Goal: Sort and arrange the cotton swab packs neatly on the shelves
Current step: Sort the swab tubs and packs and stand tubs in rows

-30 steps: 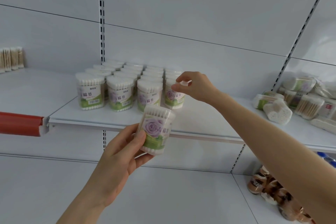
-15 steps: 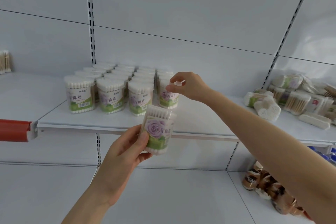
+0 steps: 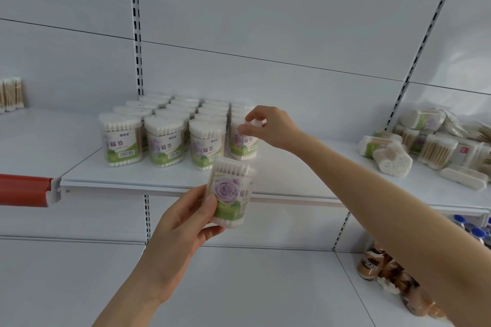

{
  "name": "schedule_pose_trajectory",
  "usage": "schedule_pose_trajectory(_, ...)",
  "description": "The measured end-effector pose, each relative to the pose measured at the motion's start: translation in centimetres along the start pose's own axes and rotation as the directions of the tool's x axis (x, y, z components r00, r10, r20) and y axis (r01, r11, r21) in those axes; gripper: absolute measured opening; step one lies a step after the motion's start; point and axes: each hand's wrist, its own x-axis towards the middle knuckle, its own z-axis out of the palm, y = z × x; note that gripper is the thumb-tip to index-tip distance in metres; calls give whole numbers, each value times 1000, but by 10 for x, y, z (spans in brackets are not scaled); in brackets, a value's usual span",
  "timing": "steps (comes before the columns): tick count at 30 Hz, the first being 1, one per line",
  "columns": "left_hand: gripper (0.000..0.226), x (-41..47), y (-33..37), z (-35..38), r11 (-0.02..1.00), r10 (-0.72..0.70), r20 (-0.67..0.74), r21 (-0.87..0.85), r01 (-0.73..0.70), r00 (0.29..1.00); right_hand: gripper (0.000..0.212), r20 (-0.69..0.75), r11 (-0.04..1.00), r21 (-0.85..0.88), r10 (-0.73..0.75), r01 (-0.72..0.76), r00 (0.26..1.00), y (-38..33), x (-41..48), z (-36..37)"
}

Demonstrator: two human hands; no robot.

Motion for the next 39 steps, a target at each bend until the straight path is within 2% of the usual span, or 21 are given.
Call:
schedule_pose_trajectory(3, 39, 1, 0, 2, 1000, -4, 8, -28, 4, 1000, 40, 13, 1000, -1, 6, -6, 1000, 0, -1, -1)
schedule_pose_trajectory(5, 31, 2, 1, 4, 999, -8, 23, -44, 9, 1000, 39, -3, 1000, 5, 11, -11, 1000, -2, -4, -5)
schedule_pose_trajectory(9, 37, 7, 5, 9, 996, -21, 44, -91, 25, 999, 17, -192, 983, 179, 3, 32, 981, -13, -24, -22)
schedule_pose_trajectory(11, 37, 11, 9, 13, 992, -13, 51, -125, 19, 999, 19, -120, 962, 273, 7, 26, 993, -21, -41, -32)
schedule_pose_trajectory(15, 36, 22, 13, 24, 990, 28, 47, -139, -21, 998, 42, 183, 949, 314, -60, 0, 981, -38, -77, -44)
schedule_pose_trajectory(18, 32, 30, 15, 30, 991, 86, 45, -103, -81, 995, 23, 180, 943, 333, -96, 31, 979, -42, -87, -45)
schedule_pose_trajectory(20, 24, 34, 10, 30, 982, 179, 7, 54, -179, 984, 14, 140, 932, 363, -75, 19, 987, -39, -85, -47)
schedule_pose_trajectory(21, 17, 36, 6, 28, 939, 277, -20, 216, -266, 961, 15, 129, 927, 375, -58, 5, 990, -37, -83, -48)
schedule_pose_trajectory(22, 13, 37, 0, 25, 843, 398, -31, 406, -352, 917, 16, 118, 922, 386, -39, -10, 992, -33, -81, -48)
schedule_pose_trajectory(24, 20, 41, -14, 15, 517, 630, 41, 723, -458, 775, 17, 81, 922, 386, -2, -30, 997, -25, -74, -47)
schedule_pose_trajectory(26, 32, 45, -31, 5, 196, 721, 208, 854, -482, 661, 16, 24, 941, 337, 27, -33, 999, -16, -65, -42)
schedule_pose_trajectory(27, 33, 46, -38, 2, 83, 728, 278, 872, -483, 626, 16, 5, 950, 309, 40, -39, 999, -12, -62, -38)
schedule_pose_trajectory(28, 32, 46, -43, 0, 14, 725, 320, 879, -477, 610, 17, -5, 957, 286, 51, -48, 999, -10, -58, -34)
schedule_pose_trajectory(30, 30, 47, -47, -1, -26, 716, 341, 885, -465, 609, 21, -15, 964, 260, 68, -62, 998, -6, -53, -24)
schedule_pose_trajectory(39, 26, 49, -45, 0, -36, 721, 328, 898, -440, 611, 29, -42, 974, 228, 32, -22, 999, -6, -42, -5)
